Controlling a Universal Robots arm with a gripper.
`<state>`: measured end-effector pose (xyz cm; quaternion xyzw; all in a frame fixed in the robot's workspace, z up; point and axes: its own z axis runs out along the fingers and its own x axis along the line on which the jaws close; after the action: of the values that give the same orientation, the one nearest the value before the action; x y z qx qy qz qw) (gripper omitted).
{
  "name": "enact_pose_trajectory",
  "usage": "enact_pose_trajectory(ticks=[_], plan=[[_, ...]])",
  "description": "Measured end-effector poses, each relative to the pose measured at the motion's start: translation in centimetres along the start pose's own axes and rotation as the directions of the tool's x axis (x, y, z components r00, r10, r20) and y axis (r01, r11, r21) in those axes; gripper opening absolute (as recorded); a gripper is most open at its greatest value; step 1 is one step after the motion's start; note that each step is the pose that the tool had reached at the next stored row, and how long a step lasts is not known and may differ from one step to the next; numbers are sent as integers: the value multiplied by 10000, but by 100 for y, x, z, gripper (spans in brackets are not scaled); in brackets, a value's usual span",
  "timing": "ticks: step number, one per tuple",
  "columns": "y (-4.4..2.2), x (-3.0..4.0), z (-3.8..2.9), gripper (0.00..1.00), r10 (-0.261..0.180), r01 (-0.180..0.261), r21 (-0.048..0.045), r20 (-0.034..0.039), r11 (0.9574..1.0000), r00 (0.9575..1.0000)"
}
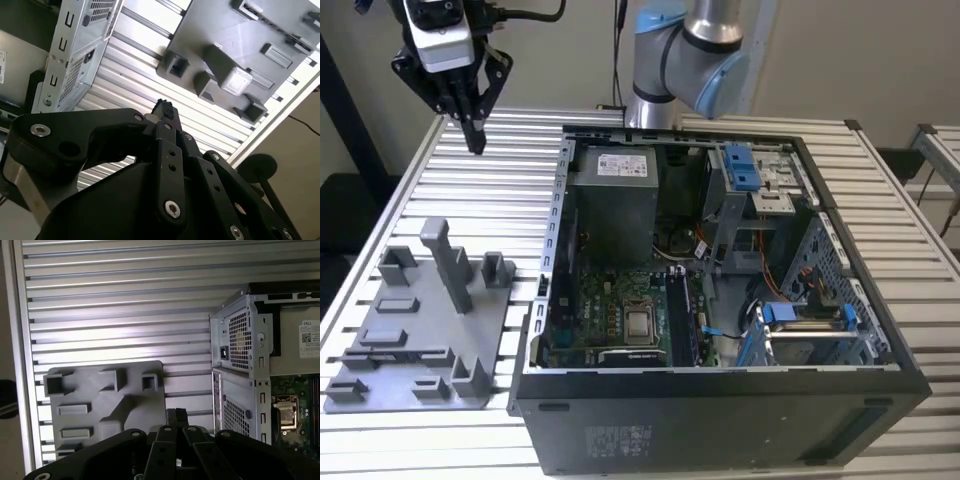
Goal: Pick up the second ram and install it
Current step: 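Reach for the second ram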
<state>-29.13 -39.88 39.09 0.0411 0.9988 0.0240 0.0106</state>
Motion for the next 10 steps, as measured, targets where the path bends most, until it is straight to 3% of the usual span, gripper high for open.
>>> enact_pose_trajectory(ticks=[10], plan=[[-23,279,3,11,0,0,0,1,10000,10000]])
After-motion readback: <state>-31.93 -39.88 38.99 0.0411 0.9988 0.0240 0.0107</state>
